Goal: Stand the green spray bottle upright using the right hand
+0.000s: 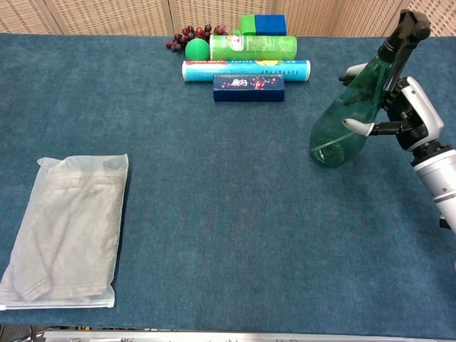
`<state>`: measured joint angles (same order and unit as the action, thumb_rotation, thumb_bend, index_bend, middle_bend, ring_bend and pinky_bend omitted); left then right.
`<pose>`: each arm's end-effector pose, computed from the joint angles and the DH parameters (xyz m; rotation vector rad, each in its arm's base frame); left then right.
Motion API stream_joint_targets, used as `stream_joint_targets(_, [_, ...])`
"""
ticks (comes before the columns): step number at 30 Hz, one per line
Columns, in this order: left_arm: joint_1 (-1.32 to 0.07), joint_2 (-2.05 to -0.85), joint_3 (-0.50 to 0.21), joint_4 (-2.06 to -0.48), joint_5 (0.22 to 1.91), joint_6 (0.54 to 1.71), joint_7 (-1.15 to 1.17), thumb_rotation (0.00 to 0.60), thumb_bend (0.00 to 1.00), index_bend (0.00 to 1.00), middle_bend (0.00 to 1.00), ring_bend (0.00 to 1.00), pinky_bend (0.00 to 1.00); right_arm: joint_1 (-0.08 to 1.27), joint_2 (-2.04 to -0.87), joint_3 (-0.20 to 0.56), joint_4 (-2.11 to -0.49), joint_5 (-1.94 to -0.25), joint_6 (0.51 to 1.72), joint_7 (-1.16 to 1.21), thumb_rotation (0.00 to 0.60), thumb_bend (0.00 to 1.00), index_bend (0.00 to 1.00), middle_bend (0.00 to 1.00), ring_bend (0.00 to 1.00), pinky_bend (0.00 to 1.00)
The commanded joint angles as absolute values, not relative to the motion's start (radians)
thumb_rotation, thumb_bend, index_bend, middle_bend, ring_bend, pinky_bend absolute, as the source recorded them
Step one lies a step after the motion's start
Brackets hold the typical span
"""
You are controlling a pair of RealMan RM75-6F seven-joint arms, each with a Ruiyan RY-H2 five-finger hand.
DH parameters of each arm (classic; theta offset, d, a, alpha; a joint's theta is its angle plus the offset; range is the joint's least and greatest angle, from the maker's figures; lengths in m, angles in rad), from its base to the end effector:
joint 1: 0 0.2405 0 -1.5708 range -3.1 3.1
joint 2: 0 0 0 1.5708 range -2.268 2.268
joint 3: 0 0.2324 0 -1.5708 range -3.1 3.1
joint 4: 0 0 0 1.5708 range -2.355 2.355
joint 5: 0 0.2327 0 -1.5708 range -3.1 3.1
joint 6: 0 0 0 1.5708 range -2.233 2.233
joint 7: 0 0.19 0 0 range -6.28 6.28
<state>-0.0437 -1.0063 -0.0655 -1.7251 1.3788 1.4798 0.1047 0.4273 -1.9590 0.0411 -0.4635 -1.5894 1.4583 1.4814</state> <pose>-0.3132 0.2158 0.1607 -1.2935 -0.8927 -0.7466 -0.2682 -0.3346 -0.0336 1.1431 -1.7420 1.9131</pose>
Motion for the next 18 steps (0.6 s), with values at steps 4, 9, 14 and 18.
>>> stream_joint_targets(4, [-0.046, -1.01, -0.064, -1.724, 1.377, 1.476, 0.11, 0.6, 0.05, 0.38, 0.22, 0.09, 0.15, 0.425, -1.94, 0.035, -0.484, -1.592, 1.458, 1.469, 0.6, 0.0, 0.18, 0.21, 0.16, 0.33])
stream_joint_targets(9, [-0.047, -1.01, -0.065, -1.723, 1.373, 1.473, 0.111, 0.6, 0.05, 0.38, 0.22, 0.09, 0.15, 0.423, -1.928, 0.03, -0.495, -1.595, 1.458, 1.456, 0.6, 0.0, 0.14, 0.17, 0.13, 0.3])
stream_joint_targets(14, [-0.046, -1.009, -0.065, -1.725, 1.375, 1.477, 0.109, 0.6, 0.05, 0.38, 0.22, 0.09, 0.15, 0.419, -1.912, 0.023, -0.513, -1.602, 1.469, 1.433, 0.6, 0.0, 0.11, 0.15, 0.12, 0.29])
stream_joint_targets(18, [-0.047, -1.01, -0.065, -1.724, 1.374, 1.476, 0.111, 0.6, 0.05, 0.38, 0.22, 0.09, 0.15, 0.417, -1.89, 0.017, -0.543, -1.609, 1.48, 1.424, 0.6, 0.0, 0.09, 0.13, 0.1, 0.28])
